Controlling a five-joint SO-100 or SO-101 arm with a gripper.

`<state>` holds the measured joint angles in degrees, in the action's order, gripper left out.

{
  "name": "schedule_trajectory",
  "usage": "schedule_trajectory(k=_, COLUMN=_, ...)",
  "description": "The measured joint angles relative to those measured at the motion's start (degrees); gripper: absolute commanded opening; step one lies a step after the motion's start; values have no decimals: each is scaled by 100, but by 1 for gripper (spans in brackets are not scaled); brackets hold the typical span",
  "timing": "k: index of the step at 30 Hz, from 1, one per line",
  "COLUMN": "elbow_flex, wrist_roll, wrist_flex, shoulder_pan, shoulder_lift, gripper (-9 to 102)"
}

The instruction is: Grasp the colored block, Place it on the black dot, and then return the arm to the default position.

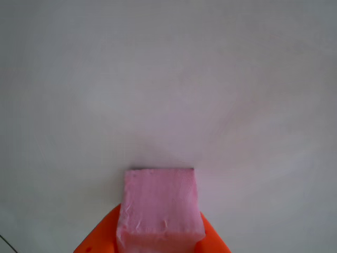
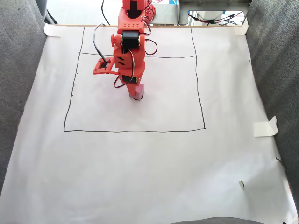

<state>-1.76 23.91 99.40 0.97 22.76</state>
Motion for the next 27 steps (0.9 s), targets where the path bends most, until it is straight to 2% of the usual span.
schedule_trajectory(k=12, elbow_flex=0, wrist_roll=53, wrist_flex=-70, shoulder_pan=0, shoulder_lift=0, gripper=0)
schedule_trajectory(k=16, elbow_flex=0, wrist_roll=18, wrist_flex=-79, shoulder_pan=0, shoulder_lift=0, gripper=15)
schedule_trajectory(k=27, elbow_flex=0, wrist_roll=-132, wrist_flex=26, shoulder_pan=26, shoulder_lift=0, gripper=20)
